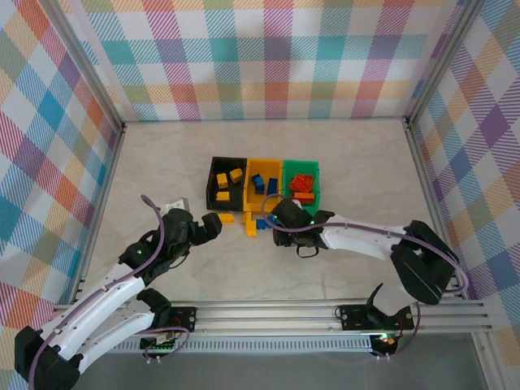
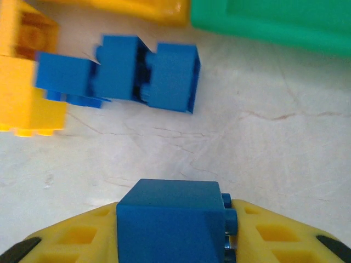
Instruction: Sort the legos into containers by color
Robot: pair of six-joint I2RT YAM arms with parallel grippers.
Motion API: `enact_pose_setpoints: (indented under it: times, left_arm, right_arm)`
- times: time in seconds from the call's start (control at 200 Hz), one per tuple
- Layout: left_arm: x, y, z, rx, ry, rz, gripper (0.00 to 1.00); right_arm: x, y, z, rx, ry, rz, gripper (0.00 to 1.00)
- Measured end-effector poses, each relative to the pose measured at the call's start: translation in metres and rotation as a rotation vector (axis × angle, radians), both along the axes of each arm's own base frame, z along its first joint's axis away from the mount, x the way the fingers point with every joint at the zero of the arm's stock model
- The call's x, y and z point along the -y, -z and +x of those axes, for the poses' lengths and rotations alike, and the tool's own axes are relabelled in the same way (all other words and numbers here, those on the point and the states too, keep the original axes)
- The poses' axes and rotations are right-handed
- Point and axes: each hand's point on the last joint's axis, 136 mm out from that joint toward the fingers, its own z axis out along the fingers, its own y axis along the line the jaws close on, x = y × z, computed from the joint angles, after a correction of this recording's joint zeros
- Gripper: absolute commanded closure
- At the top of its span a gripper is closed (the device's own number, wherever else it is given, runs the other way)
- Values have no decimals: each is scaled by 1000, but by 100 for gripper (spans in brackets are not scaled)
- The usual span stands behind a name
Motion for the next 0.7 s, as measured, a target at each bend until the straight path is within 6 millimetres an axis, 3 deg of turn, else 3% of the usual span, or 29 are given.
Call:
enact_pose_setpoints:
  times: [0.14, 0.205, 0.28, 0.35, 0.45, 0.6, 0.665, 0.7]
  left_arm:
    - [7, 0, 1, -4, 29, -16, 1]
    - [13, 3, 2, -17, 49, -25, 3]
    - [19, 7, 2, -33, 73, -31, 4]
    - [23, 10, 1, -45, 97, -27, 5]
    - [26, 15, 0, -63, 118, -18, 7]
    - [37, 22, -1, -79, 166, -1, 8]
    - [43, 29, -2, -97, 191, 9, 8]
    - [46, 33, -2, -107, 204, 17, 8]
  right_arm:
    - [-23, -57, 26, 103, -35, 71, 62]
    - [-35, -83, 48, 157, -34, 108, 61]
    - [-43, -99, 76, 194, -13, 125, 60]
    - [-47, -99, 100, 204, 7, 112, 59]
    - [-52, -80, 131, 189, 25, 68, 59]
    - [-57, -48, 155, 145, 32, 9, 56]
    - [-58, -41, 161, 132, 36, -8, 44]
    - [-59, -40, 164, 131, 39, -11, 33]
